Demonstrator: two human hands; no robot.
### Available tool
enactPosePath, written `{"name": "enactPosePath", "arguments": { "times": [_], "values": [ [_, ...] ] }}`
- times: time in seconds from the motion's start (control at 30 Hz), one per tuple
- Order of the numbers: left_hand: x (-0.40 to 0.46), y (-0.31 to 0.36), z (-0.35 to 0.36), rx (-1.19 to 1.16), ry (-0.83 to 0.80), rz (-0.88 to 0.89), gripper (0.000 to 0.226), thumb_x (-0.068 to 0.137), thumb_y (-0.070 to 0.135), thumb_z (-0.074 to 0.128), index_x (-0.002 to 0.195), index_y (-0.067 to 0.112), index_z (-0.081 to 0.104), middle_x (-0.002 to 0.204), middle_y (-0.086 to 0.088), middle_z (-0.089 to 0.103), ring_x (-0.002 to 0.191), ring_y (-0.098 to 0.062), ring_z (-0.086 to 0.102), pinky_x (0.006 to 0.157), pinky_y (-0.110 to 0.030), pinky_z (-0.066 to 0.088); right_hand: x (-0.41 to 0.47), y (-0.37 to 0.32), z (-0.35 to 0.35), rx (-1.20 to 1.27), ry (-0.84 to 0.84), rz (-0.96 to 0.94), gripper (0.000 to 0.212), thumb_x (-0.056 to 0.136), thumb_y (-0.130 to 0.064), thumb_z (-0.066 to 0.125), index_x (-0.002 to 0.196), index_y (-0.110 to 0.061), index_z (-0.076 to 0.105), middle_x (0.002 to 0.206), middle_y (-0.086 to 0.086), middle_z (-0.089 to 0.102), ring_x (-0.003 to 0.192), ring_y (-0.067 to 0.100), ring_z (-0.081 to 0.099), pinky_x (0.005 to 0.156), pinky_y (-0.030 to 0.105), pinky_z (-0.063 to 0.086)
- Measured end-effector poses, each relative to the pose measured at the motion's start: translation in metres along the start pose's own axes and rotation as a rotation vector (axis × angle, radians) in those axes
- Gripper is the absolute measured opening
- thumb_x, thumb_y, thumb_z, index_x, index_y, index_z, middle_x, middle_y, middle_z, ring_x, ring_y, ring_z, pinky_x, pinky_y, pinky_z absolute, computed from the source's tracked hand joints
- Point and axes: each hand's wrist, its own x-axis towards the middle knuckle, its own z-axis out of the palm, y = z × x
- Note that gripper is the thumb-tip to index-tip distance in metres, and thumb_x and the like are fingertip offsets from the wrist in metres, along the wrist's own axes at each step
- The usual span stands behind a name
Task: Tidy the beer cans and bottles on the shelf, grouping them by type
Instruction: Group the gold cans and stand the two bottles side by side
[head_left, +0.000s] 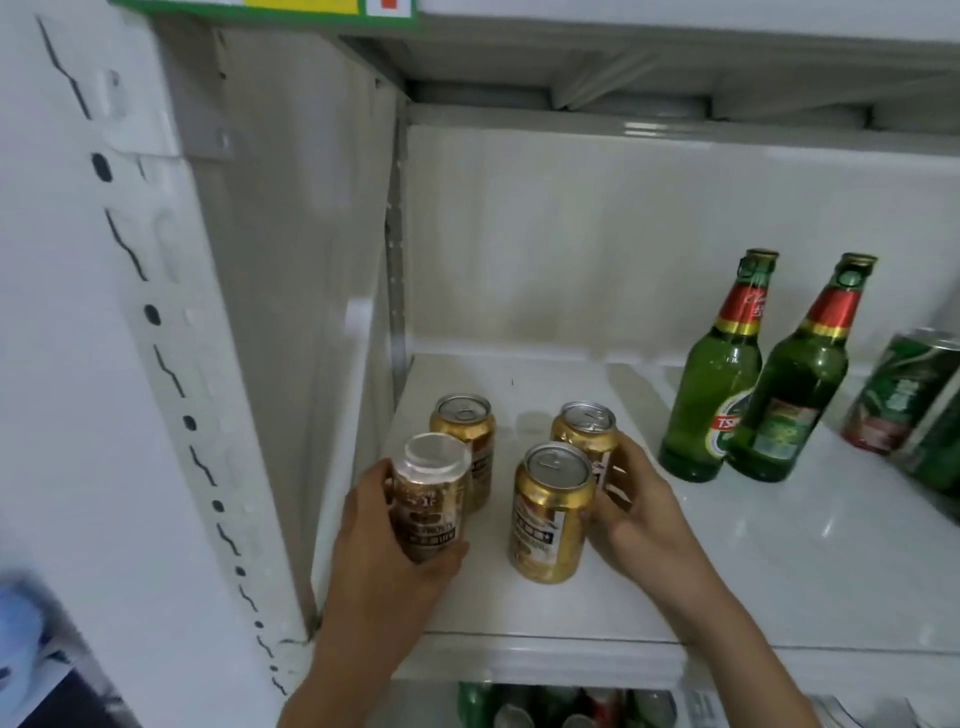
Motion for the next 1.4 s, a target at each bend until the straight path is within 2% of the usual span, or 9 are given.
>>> {"name": "enactPosePath", "arguments": {
  "times": [0.17, 0.43, 0.73, 0.9, 1.0, 1.1, 1.17, 1.23, 1.4],
  "values": [
    [-0.013, 0.011, -0.019, 0.174, 0.062, 0.135, 0.089, 0.056, 0.019, 0.096, 0.134, 0.038, 0.058, 0.116, 0.007, 0.055, 0.087, -0.006, 0.063, 0.072, -0.01, 0.043, 0.001, 0.01, 0.003, -0.001, 0.003, -0.024, 0.055, 0.101, -0.01, 0.063, 0.148, -0.035, 0.048, 0.131, -0.018, 0.069, 0.122, 0.002, 0.064, 0.107, 0.037, 0.051],
    [-0.014, 0.035, -0.025, -0.062, 0.161, 0.106, 0.079, 0.056, 0.029, 0.094, 0.126, 0.041, 0.059, 0.105, 0.026, 0.069, 0.096, 0.001, 0.068, 0.082, -0.026, 0.059, 0.0, 0.012, 0.003, -0.017, -0.018, -0.076, 0.054, 0.102, -0.009, 0.06, 0.144, -0.041, 0.049, 0.127, -0.024, 0.069, 0.119, -0.003, 0.064, 0.095, 0.015, 0.052],
    [0.002, 0.021, -0.001, -0.147, -0.043, 0.083, 0.083, 0.075, 0.027, 0.089, 0.141, 0.052, 0.046, 0.125, 0.033, 0.064, 0.116, 0.003, 0.063, 0.103, -0.029, 0.053, -0.003, 0.012, 0.0, 0.023, -0.097, -0.081, 0.05, 0.106, -0.018, 0.056, 0.149, -0.042, 0.046, 0.134, -0.018, 0.067, 0.124, 0.005, 0.064, 0.108, 0.041, 0.051],
    [-0.001, 0.009, 0.004, -0.329, -0.073, 0.077, 0.08, 0.076, 0.035, 0.088, 0.144, 0.045, 0.047, 0.134, 0.03, 0.062, 0.128, 0.002, 0.058, 0.109, -0.029, 0.048, -0.011, 0.001, -0.001, 0.233, -0.052, 0.05, 0.063, 0.103, -0.056, 0.045, 0.161, -0.045, 0.021, 0.159, -0.028, 0.037, 0.121, -0.033, 0.041, 0.094, -0.001, 0.037],
    [0.002, 0.009, 0.002, -0.466, 0.015, 0.067, 0.067, 0.085, 0.061, 0.062, 0.148, 0.046, 0.044, 0.143, 0.027, 0.057, 0.137, 0.003, 0.05, 0.111, -0.024, 0.043, -0.028, -0.002, 0.01, 0.219, 0.092, 0.038, 0.083, 0.084, -0.083, 0.04, 0.157, -0.057, 0.012, 0.162, -0.035, 0.025, 0.131, -0.028, 0.032, 0.112, 0.015, 0.024],
    [0.016, 0.016, 0.006, -0.618, 0.031, -0.066, 0.072, 0.084, 0.08, 0.043, 0.149, 0.048, 0.045, 0.145, 0.024, 0.056, 0.139, -0.001, 0.048, 0.118, -0.038, 0.036, -0.032, -0.005, 0.031, 0.452, 0.124, 0.062, 0.068, 0.092, -0.073, 0.045, 0.15, -0.057, 0.014, 0.143, -0.042, 0.035, 0.108, -0.038, 0.043, 0.102, 0.007, 0.041],
    [0.027, 0.024, 0.012, -0.659, -0.041, -0.156, 0.074, 0.086, 0.087, 0.036, 0.149, 0.05, 0.044, 0.148, 0.021, 0.054, 0.137, -0.002, 0.05, 0.112, -0.035, 0.04, -0.025, -0.005, 0.041, 0.579, 0.072, 0.094, 0.078, 0.085, -0.079, 0.054, 0.153, -0.059, 0.023, 0.155, -0.03, 0.037, 0.133, -0.016, 0.046, 0.112, 0.03, 0.047],
    [0.037, 0.029, 0.017, -0.706, -0.121, -0.232, 0.067, 0.092, 0.078, 0.029, 0.149, 0.046, 0.046, 0.145, 0.015, 0.06, 0.13, -0.008, 0.059, 0.102, -0.033, 0.047, -0.013, 0.003, 0.048, 0.577, 0.059, 0.108, 0.087, 0.076, -0.09, 0.053, 0.154, -0.057, 0.029, 0.164, -0.015, 0.037, 0.148, 0.012, 0.041, 0.122, 0.055, 0.033],
    [0.045, 0.029, 0.028, -0.719, -0.128, -0.27, 0.052, 0.104, 0.062, 0.025, 0.142, 0.043, 0.055, 0.122, 0.012, 0.075, 0.111, -0.009, 0.072, 0.101, -0.039, 0.052, 0.004, -0.002, 0.061, 0.568, 0.107, 0.096, 0.09, 0.075, -0.092, 0.05, 0.153, -0.049, 0.038, 0.157, -0.007, 0.049, 0.145, 0.019, 0.047, 0.122, 0.055, 0.034]
  ]
}}
